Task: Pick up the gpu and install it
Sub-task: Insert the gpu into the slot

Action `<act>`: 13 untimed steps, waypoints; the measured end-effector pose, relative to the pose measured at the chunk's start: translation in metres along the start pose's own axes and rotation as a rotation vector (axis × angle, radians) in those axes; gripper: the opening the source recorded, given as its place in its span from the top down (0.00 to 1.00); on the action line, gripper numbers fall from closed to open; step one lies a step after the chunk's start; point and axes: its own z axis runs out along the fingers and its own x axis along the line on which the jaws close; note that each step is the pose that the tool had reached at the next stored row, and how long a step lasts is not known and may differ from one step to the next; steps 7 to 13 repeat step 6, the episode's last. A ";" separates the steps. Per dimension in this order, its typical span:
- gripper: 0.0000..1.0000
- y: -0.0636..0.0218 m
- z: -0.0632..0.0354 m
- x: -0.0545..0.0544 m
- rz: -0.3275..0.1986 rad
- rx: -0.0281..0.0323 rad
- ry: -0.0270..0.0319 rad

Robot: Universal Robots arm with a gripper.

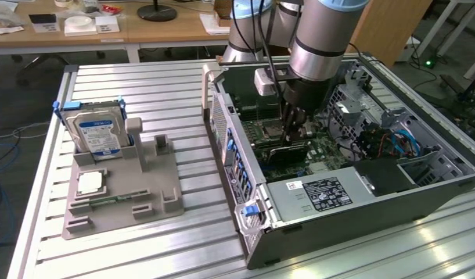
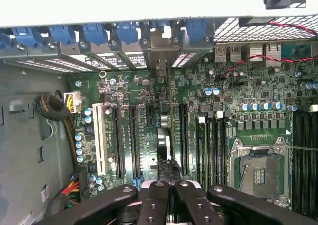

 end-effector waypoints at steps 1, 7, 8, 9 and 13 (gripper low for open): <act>0.89 0.0000 0.0000 0.000 0.000 0.0000 0.0000; 0.89 0.0000 0.0000 0.000 0.000 0.0000 0.0000; 0.89 0.0000 0.0000 0.000 0.000 0.0000 0.0000; 0.89 0.0000 0.0000 0.000 0.000 0.0000 0.0000; 0.89 0.0000 0.0000 0.000 0.000 0.0000 0.0000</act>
